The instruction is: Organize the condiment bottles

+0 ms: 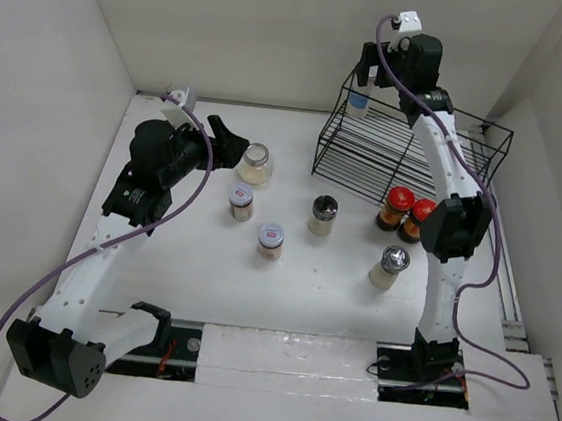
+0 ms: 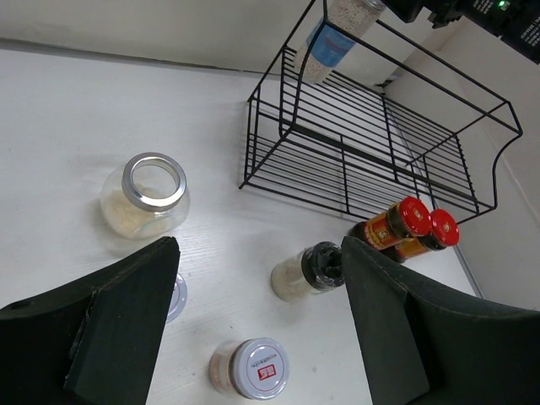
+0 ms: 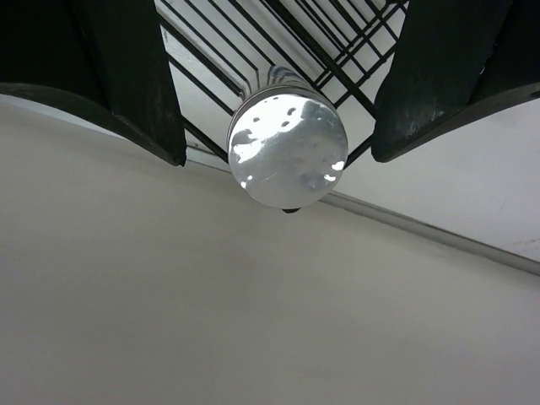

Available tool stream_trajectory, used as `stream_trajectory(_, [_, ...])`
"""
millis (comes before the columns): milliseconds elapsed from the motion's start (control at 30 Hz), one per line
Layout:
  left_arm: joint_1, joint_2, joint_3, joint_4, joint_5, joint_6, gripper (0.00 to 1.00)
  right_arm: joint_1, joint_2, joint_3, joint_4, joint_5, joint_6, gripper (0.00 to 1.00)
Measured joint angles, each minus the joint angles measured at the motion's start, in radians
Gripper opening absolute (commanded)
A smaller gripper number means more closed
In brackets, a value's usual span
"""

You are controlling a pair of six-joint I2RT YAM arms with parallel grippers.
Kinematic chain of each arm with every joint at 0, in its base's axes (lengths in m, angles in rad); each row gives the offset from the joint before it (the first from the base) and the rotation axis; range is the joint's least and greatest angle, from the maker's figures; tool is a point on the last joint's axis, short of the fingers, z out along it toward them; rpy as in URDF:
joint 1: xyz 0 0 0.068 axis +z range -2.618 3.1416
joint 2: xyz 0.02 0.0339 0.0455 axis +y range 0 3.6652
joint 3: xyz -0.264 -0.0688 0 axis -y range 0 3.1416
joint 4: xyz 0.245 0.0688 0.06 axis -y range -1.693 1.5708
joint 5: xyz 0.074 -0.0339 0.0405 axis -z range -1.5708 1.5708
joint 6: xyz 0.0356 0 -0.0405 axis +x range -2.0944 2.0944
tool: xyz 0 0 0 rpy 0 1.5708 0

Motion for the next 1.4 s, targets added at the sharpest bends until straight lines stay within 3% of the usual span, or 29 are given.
stream_trajectory(200, [0.0,0.0,0.0,0.001,0.0,0.0,0.74,0.0,-0.016,0.005,0.01,0.012,0.004,0.97])
stream_trajectory(267, [0.0,0.0,0.0,0.001,-0.001,0.0,0.74,0.0,-0.069,-0.062,0.026,0.027,0.003,0.94])
stream_trajectory(367, [0.0,0.0,0.0,0.001,-0.009,-0.003,0.74,0.0,-0.263,-0.329,0.107,0.078,0.003,0.7])
stream_trajectory(400, [0.0,0.0,0.0,-0.001,-0.013,-0.005,0.74,0.003,-0.351,-0.439,0.126,0.105,0.004,0.52])
stream_trajectory(533, [0.0,-0.001,0.0,-0.002,-0.024,-0.009,0.74,0.029,-0.729,-0.892,0.285,0.228,0.053,0.22])
stream_trajectory(600, [0.0,-0.001,0.0,-0.002,-0.029,-0.016,0.75,0.056,-0.862,-1.043,0.351,0.285,0.078,0.22])
stream_trajectory(667, [0.0,0.0,0.0,-0.003,-0.03,-0.021,0.75,0.083,-0.949,-1.156,0.372,0.34,0.101,0.34])
stream_trajectory(733, [0.0,0.0,0.0,-0.003,-0.03,-0.023,0.75,0.09,-0.989,-1.239,0.36,0.372,0.122,0.56])
stream_trajectory(767, [0.0,0.001,0.0,-0.003,-0.03,-0.024,0.75,0.085,-0.998,-1.276,0.348,0.385,0.127,0.73])
stream_trajectory(867, [0.0,0.004,0.0,-0.003,-0.03,-0.026,0.75,0.05,-1.009,-1.363,0.273,0.397,0.137,0.91])
stream_trajectory(1067, [0.0,0.014,0.0,-0.003,-0.03,-0.027,0.75,-0.026,-0.992,-1.405,0.191,0.338,0.137,0.97])
stream_trajectory(1400, [0.0,0.019,0.0,-0.003,-0.029,-0.027,0.75,-0.025,-0.965,-1.416,0.176,0.288,0.127,0.92])
